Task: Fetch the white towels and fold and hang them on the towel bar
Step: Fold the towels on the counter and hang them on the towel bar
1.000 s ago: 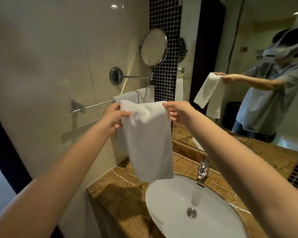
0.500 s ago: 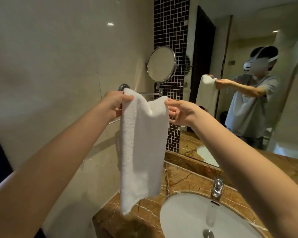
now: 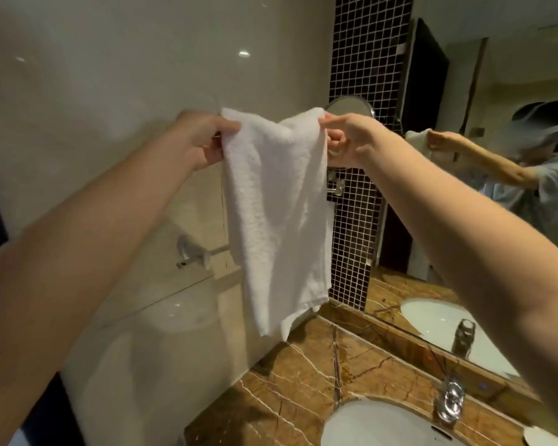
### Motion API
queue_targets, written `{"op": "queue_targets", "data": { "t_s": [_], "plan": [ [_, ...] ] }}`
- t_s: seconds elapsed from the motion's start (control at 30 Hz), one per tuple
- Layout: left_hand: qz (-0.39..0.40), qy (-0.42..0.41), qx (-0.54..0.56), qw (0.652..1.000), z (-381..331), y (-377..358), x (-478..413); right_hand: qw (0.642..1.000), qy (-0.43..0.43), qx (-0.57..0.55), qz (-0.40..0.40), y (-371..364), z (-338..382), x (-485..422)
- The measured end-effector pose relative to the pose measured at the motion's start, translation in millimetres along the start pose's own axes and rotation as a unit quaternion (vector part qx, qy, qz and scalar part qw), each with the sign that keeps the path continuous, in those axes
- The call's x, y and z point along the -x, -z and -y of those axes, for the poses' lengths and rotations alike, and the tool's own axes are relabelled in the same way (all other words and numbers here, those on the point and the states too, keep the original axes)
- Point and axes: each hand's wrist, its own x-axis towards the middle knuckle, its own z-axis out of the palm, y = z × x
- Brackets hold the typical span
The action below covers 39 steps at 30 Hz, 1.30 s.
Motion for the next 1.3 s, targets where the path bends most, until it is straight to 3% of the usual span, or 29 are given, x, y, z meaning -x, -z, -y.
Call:
{"op": "queue_targets", "data": {
  "t_s": [0.17, 0.4, 0.9, 1.3],
  "plan": [
    [-0.022, -0.061, 0.032, 0.997, -43.2, -3.9, -15.4, 0.998, 0.048, 0.045, 0.024, -30.4, 42.4, -34.5],
    [-0.08, -0.119, 0.027, 0.989, -79.1, -1.6, -25.7, 0.997, 0.038, 0.003, 0.073, -58.6, 61.6, -87.8],
    [-0.159, -0.056, -0.095, 0.981, -43.0, 30.8, -47.0, 0.993, -0.041, -0.006, 0.112, -62.8, 9.7, -148.2],
    [-0.176, 0.015, -0.04, 0.983, 17.3, 38.2, -29.5, 0.99, -0.101, 0.017, 0.101, -36.4, -44.9, -150.9]
  ]
}}
